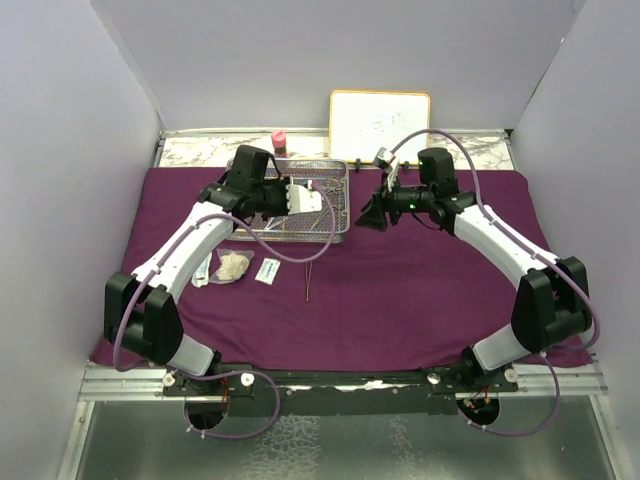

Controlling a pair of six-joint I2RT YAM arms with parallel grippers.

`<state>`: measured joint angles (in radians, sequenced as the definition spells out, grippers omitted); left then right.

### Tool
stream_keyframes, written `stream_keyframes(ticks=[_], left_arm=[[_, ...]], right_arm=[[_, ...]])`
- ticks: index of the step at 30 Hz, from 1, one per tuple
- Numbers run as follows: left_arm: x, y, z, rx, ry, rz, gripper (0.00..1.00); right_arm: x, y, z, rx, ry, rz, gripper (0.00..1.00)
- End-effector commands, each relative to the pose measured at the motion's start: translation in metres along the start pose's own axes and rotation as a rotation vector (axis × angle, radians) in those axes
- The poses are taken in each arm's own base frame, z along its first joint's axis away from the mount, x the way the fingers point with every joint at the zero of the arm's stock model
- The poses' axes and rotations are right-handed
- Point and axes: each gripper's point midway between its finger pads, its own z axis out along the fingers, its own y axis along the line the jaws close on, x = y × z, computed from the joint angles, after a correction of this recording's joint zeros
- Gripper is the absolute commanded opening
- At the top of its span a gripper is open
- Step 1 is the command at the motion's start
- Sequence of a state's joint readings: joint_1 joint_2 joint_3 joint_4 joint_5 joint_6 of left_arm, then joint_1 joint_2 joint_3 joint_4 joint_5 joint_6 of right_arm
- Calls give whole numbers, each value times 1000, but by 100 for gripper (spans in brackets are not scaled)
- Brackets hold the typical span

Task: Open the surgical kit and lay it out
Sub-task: Place the medical item in the surgical kit.

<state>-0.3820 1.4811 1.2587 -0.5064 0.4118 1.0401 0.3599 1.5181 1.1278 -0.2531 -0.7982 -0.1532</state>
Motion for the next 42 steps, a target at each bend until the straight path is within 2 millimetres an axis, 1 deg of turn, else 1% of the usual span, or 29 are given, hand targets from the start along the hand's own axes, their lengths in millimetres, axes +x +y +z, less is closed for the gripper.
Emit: stream_keyframes(ticks=[1, 4, 8, 11, 14, 15, 19, 24, 27, 29, 34, 42], left_arm=[[-27, -23, -24, 120, -97, 217, 0], [-36, -35, -31, 172, -114, 280, 0], [-49, -45, -39, 210, -136, 342, 0], [-54, -50, -44, 226, -144, 387, 0], [-58, -57, -45, 253, -165, 409, 0], [-65, -52, -49, 240, -185, 426, 0], [-71, -55, -52, 254, -207, 447, 0], [-73, -60, -51, 268, -218, 460, 0], [-72, -63, -51, 278, -219, 466, 0], [-73, -64, -51, 282, -221, 469, 0], [-73, -66, -50, 286, -223, 473, 0], [-72, -69, -49, 297, -220, 478, 0]], right_arm=[[-14, 36, 2, -233, -33, 60, 53], [-16, 45, 11, -287, -22, 85, 55], [-13, 57, 21, -340, -2, 96, 56], [-11, 68, 27, -380, 6, 98, 56], [-11, 71, 33, -383, 9, 104, 56], [-12, 71, 34, -386, 9, 105, 56], [-12, 75, 39, -400, 18, 106, 54], [-13, 80, 44, -417, 26, 111, 43], [-14, 81, 45, -421, 27, 114, 42], [-15, 82, 46, -421, 30, 113, 40], [-14, 82, 46, -416, 32, 111, 27], [-14, 81, 47, -404, 30, 109, 2]])
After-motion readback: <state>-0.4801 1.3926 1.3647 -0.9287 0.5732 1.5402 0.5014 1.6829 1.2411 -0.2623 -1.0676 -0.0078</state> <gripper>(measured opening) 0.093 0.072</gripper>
